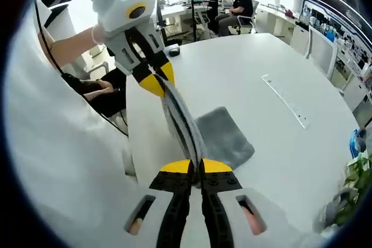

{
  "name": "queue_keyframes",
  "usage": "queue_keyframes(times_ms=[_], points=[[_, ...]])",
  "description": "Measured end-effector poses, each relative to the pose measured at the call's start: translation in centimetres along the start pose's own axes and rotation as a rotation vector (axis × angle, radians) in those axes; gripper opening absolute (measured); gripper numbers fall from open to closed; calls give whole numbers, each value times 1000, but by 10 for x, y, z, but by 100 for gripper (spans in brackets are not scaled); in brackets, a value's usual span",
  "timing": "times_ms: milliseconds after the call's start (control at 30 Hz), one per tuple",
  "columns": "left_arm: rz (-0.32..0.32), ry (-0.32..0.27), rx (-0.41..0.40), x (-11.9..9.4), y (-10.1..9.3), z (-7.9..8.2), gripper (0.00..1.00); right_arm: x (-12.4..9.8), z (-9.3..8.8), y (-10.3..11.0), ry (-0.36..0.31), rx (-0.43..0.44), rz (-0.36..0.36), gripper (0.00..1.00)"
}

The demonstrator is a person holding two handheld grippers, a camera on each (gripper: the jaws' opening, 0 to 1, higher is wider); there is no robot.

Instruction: Fold the towel on the table until its edges align and the towel forms a compact rectangular stack.

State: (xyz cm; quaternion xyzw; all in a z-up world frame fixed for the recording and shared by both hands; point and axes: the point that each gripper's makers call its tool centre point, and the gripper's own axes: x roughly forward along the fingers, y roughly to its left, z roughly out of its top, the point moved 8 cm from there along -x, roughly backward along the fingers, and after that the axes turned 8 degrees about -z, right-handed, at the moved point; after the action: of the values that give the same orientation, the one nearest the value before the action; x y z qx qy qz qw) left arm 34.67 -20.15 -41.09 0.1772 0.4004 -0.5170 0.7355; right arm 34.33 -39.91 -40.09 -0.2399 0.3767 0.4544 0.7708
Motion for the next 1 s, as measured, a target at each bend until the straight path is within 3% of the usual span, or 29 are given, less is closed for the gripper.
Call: queue_keyframes(times_ms=[433,633,1000], points=[[-37,41,-68,43,52,4,9,42,-3,-43,79,21,-38,2],[-81,69,-117,66,75,-2,9,63,-7,-60,107,72,-21,3],[-118,141,-173,105,98,-20,9,111,-23,-83,189,114,20,3]])
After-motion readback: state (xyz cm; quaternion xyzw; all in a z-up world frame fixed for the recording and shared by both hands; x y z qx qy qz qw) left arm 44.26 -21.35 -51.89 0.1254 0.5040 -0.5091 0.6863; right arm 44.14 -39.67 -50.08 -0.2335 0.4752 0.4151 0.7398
